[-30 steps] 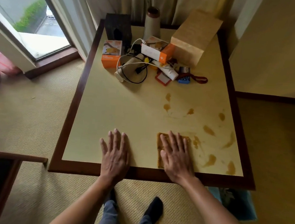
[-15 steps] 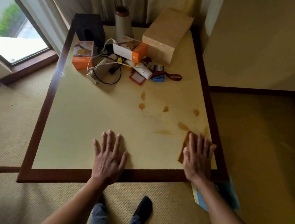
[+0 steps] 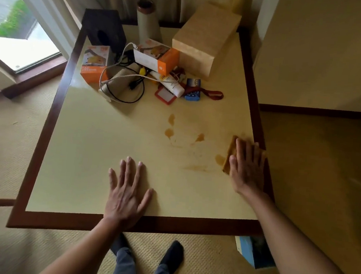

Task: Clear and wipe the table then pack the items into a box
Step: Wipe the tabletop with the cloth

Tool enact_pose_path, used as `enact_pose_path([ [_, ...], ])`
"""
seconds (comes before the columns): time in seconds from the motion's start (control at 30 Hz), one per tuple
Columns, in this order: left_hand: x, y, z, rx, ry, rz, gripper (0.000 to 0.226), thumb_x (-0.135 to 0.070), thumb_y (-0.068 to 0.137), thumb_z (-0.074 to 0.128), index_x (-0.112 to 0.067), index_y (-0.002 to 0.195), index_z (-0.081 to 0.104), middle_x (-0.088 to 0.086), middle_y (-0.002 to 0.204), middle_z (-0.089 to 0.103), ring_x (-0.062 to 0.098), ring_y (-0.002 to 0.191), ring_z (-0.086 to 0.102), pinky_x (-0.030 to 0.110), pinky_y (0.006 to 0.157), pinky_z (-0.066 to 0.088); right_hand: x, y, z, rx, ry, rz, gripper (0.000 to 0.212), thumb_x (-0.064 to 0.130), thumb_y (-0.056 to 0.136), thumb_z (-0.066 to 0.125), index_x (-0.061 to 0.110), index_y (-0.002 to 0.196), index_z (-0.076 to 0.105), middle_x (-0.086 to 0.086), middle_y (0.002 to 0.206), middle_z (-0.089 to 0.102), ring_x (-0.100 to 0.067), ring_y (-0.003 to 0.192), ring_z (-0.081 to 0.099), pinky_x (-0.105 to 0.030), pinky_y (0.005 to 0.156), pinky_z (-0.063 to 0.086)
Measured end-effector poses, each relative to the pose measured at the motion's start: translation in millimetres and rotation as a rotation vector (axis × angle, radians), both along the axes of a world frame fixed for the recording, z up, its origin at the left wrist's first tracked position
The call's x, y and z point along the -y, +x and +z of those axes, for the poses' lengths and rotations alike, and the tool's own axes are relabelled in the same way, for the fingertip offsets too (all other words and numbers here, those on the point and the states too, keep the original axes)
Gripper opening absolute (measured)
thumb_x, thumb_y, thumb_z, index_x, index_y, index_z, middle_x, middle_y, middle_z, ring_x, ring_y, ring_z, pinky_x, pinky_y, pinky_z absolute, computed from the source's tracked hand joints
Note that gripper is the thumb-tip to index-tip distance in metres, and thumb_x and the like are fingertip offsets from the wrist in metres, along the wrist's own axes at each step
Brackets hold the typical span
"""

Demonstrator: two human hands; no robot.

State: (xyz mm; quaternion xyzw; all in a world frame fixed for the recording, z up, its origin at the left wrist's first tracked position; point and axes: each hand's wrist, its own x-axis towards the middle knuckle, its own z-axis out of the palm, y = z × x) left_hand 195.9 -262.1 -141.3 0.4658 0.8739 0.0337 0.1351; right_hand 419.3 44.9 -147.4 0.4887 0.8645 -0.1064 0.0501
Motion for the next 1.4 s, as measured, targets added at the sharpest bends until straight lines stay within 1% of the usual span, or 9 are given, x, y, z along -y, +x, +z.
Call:
enact_pose_path([
  [0.23,-1,-1,-2,-0.021,-0.035,0.005,0.086,-0.068,0.099,0.022,-0.018,0.163,-0.006,0.015,0.169,-0.017,0.032,0.156,-0.017,0.062,0.124,0.002,-83,-90,1,-0.009,0.010,-0.032,0.063,0.052,0.103,0.009,0.028,0.160,-0.003,-0.008,0.170,-0.001,-0.033,0.155,-0.005,-0.057,0.125,0.000],
  [0.33,0,-1,-2,-0.016,-0.031,0.001,0.087,-0.068,0.099,0.025,-0.017,0.163,-0.002,0.016,0.170,-0.015,0.033,0.157,-0.014,0.063,0.124,0.003,-41,-101,6,-0.042,-0.034,0.025,0.064,0.053,0.102,0.007,0.028,0.160,-0.005,-0.009,0.169,-0.002,-0.033,0.155,-0.004,-0.056,0.125,0.001],
  [0.5,0,0,-1,-0.012,-0.030,-0.002,0.087,-0.067,0.099,0.027,-0.016,0.164,-0.001,0.016,0.170,-0.013,0.035,0.157,-0.012,0.064,0.123,0.005,49,-47,10,-0.050,-0.072,0.382,0.060,0.049,0.105,0.009,0.031,0.161,-0.005,-0.003,0.169,-0.011,-0.026,0.156,-0.013,-0.054,0.125,-0.001],
  [0.63,-1,-1,0,-0.020,-0.054,-0.001,0.087,-0.067,0.099,0.025,-0.015,0.163,-0.003,0.017,0.169,-0.015,0.035,0.157,-0.013,0.064,0.123,0.006,11,-15,3,-0.048,0.018,0.082,0.060,0.049,0.105,0.012,0.028,0.161,0.004,-0.005,0.170,0.001,-0.028,0.156,-0.001,-0.056,0.125,0.004],
  [0.77,-1,-1,0,-0.023,-0.075,0.000,0.087,-0.068,0.099,0.021,-0.016,0.163,-0.006,0.018,0.168,-0.018,0.035,0.156,-0.018,0.064,0.124,0.004,27,-63,1,-0.055,0.024,-0.111,0.063,0.050,0.105,0.016,0.024,0.161,0.004,-0.010,0.169,0.005,-0.035,0.155,0.003,-0.059,0.124,0.006],
  [0.97,-2,-2,0,0.007,-0.065,-0.012,0.087,-0.068,0.100,0.025,-0.017,0.163,-0.006,0.017,0.169,-0.018,0.034,0.155,-0.019,0.063,0.123,0.001,88,-94,2,-0.062,-0.034,0.498,0.063,0.051,0.104,0.015,0.032,0.161,-0.002,-0.002,0.169,-0.010,-0.025,0.156,-0.012,-0.051,0.124,-0.007],
  [1.17,4,-14,5,0.109,0.046,0.028,0.079,-0.066,0.100,0.023,-0.025,0.164,-0.001,0.008,0.171,-0.011,0.023,0.157,-0.016,0.050,0.126,-0.006,78,-102,2,-0.051,0.050,-0.117,0.068,0.053,0.102,0.009,0.020,0.161,0.007,-0.013,0.169,0.005,-0.033,0.156,-0.002,-0.058,0.124,0.002],
  [1.27,19,-39,3,0.074,0.085,0.113,0.076,-0.059,0.101,0.028,-0.023,0.164,0.008,0.010,0.171,-0.001,0.026,0.158,-0.005,0.053,0.127,0.002,118,-148,5,-0.108,-0.011,0.030,0.071,0.053,0.102,0.012,0.013,0.161,0.000,-0.015,0.168,-0.004,-0.033,0.155,-0.007,-0.055,0.125,-0.004],
  [1.4,36,-75,-6,0.045,0.033,0.130,0.080,-0.061,0.101,0.025,-0.022,0.163,-0.005,0.012,0.170,-0.016,0.029,0.156,-0.018,0.059,0.125,-0.004,121,-201,-1,-0.111,-0.020,0.159,0.075,0.053,0.102,0.014,0.007,0.158,-0.003,-0.014,0.167,-0.007,-0.030,0.155,-0.009,-0.052,0.125,-0.003],
])
